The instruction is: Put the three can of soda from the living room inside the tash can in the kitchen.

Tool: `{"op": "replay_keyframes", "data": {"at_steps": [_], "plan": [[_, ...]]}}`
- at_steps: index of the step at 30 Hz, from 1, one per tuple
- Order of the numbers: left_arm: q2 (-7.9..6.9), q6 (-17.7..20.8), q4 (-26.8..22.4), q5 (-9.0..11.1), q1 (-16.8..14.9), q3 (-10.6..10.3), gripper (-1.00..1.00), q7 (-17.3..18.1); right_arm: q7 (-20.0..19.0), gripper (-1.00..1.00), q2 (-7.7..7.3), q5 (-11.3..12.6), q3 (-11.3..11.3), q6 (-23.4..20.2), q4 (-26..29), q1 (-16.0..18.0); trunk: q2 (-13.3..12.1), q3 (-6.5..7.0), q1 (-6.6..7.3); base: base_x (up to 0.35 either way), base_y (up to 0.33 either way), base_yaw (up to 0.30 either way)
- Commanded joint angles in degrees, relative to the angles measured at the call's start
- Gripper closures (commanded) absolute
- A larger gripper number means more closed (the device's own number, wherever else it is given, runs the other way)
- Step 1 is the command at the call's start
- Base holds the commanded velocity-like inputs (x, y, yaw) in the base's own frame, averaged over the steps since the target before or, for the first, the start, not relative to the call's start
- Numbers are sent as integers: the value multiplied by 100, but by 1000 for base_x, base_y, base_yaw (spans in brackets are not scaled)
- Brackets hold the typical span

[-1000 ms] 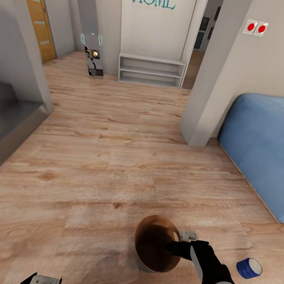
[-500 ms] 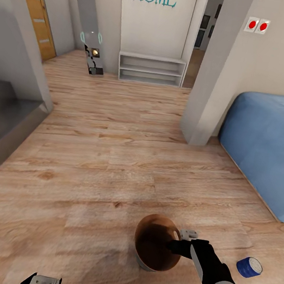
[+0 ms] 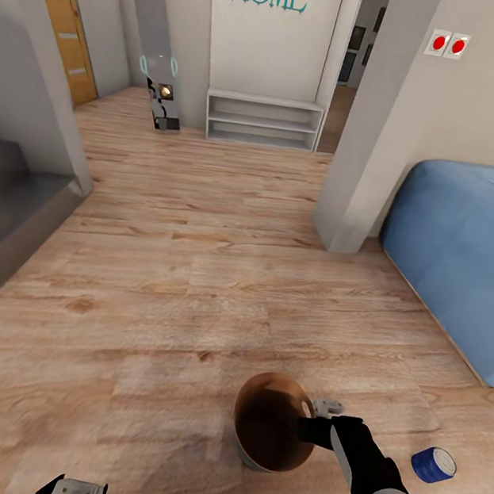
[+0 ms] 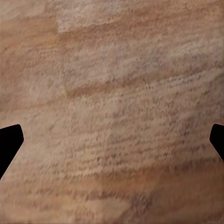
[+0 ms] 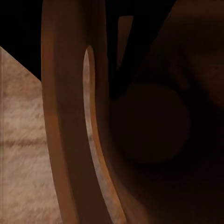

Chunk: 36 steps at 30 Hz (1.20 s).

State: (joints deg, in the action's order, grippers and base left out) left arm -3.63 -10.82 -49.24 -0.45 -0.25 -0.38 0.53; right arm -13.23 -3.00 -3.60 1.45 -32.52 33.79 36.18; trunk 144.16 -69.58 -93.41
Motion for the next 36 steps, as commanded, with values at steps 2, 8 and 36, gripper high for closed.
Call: {"op": "replay_keyframes", "data": {"at_steps": [2, 8, 36], "plan": [[2, -2, 2, -2, -2, -3, -100, 0, -39, 100, 9, 80, 5, -9, -102, -6, -1, -1, -2, 0, 0, 0], [0, 0, 2, -3, -1, -5, -100, 0, -35, 100, 17, 81, 0, -12, -107, -6, -2, 21, 1, 0, 0, 0], [1, 1, 2, -19, -4, -6, -100, 3, 19, 100, 62, 92, -39, -11, -118, -6, -40, 642, 73, 0, 0, 0]]}}
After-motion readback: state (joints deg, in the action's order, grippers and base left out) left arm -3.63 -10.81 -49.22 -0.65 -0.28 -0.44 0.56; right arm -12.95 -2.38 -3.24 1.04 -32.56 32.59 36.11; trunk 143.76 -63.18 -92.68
